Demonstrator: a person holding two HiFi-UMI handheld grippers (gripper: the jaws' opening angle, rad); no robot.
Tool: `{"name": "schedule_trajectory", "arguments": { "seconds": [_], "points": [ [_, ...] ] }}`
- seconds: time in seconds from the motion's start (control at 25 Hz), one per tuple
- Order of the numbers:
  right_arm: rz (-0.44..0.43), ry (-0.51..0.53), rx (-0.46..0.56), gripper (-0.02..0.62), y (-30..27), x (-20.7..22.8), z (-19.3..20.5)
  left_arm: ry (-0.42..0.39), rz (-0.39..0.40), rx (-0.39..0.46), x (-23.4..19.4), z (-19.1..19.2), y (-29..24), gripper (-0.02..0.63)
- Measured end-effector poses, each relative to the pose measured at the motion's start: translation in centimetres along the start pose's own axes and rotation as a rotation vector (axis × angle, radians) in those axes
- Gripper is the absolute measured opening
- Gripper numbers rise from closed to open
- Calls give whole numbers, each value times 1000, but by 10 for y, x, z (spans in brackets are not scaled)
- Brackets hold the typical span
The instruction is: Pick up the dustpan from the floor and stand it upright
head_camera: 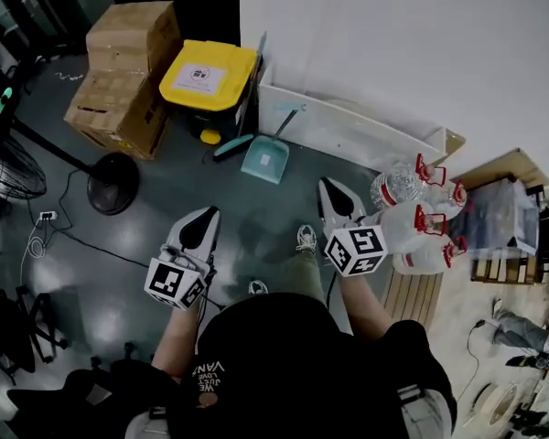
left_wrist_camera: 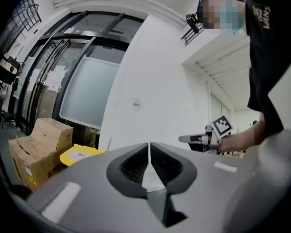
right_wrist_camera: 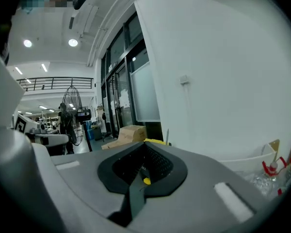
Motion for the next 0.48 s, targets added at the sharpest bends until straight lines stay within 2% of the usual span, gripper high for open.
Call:
{"name": "schedule_trajectory", "arguments": {
  "seconds": [0.28,0.48],
  "points": [
    [-10,-100,-12,3,31,-22,12,-10,21,-1,10,-5,16,60],
    [-27,-112,-22,3,54,-25,16,-27,29,17,20,-11,21,55]
  ]
}}
Point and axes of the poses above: the fingertips, and each gripper's own axes: y backward along the fingers, x to its right, z out of its underside, the point moved 9 cm from there along y, backward along the fingers, and after that the axes turned 5 degrees about y, right-handed, at the moved point
